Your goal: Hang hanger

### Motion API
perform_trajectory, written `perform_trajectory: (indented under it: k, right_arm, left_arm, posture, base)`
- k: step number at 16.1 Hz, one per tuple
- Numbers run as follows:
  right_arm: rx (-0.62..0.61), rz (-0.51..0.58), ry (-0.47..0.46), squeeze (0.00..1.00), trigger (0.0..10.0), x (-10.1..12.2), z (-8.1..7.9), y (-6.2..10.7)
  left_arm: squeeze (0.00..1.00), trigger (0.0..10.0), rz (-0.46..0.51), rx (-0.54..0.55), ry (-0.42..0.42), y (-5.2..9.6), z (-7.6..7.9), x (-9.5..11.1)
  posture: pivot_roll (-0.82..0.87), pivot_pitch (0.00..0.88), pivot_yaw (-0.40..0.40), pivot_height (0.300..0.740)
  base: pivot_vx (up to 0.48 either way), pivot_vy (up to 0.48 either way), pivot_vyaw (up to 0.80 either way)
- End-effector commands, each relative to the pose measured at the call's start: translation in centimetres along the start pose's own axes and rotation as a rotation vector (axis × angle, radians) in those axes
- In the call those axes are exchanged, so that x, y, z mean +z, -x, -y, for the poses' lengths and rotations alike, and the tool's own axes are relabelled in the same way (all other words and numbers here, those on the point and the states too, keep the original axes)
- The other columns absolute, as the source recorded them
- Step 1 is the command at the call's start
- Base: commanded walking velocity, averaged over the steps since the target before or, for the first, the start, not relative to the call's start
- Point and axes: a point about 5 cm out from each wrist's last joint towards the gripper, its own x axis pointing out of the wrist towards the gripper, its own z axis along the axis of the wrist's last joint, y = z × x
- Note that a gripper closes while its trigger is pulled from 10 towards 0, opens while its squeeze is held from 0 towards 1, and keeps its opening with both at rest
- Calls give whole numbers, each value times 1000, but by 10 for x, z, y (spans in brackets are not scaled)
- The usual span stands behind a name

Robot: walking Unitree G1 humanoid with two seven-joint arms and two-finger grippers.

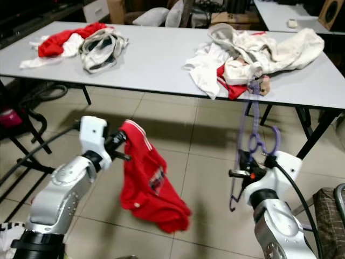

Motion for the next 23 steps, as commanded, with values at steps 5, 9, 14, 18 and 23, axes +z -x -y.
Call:
perform_trajectory:
  k: [5,9,14,18,23]
  right_arm:
    - [137,37,125,0,10000,22,-8,2]
    - [203,58,233,0,10000,35,-10,3]
    - [237,30,264,0,10000,36,-4,1]
    - [260,11,289,0,10000,39,2,0]
    - [321,-14,292,0,10000,39,3,0]
  left_arm:
    - [0,10000,59,-64,-15,-8,5,19]
    - [0,10000,80,-118,-16,-17,11,29]
    - [0,10000,89,-72,-5,-15,6,31]
    - [0,10000,90,-16,20,-10,1,25]
    - [0,10000,123,27,7,-6,1,31]
  posture:
    - [-144,0,92,740]
    - [-176,0,137,740]
    - [-156,4,84,740]
    - [-170,5,47,740]
    - [-150,0,-31,740]
  base:
    - [216,0,0]
    - [307,0,0]
    - [315,0,-254]
    - [317,0,0]
    - [318,0,-84]
